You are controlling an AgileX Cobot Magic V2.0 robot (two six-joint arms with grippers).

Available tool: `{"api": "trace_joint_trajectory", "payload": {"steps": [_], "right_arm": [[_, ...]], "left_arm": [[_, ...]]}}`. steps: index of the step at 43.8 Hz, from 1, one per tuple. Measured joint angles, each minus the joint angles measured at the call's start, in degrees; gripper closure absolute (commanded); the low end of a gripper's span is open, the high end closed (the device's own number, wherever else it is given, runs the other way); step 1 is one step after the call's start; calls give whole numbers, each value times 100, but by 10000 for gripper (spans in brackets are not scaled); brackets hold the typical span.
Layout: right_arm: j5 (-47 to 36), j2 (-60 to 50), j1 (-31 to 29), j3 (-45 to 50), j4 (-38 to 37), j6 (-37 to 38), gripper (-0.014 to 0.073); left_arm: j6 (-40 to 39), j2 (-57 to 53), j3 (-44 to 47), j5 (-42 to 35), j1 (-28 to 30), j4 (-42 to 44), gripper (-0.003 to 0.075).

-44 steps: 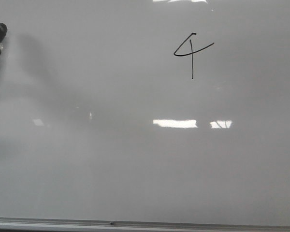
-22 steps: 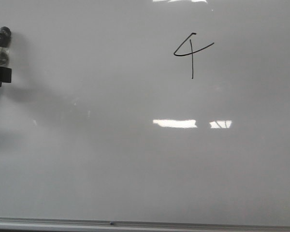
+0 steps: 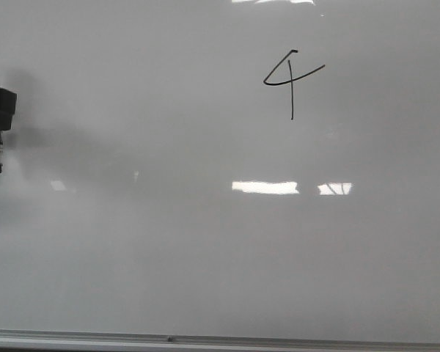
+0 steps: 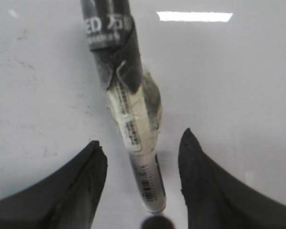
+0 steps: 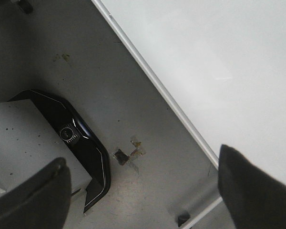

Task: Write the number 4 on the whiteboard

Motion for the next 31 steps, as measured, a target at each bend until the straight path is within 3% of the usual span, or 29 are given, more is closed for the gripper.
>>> {"api": "trace_joint_trajectory", "payload": {"steps": [8,22,31], "right_arm": [[-85,-99,0,0,-129,298,-48],[-125,-1029,-11,0,-793,2079,-48],[-125,-1776,-11,0,-793,2503,-48]], "left_arm": [[24,-694,-521,1617,0,216,364],[24,-1945,-1809,5315,0,388,364],[33,-2774,-2178,6658,0,388,364]]}}
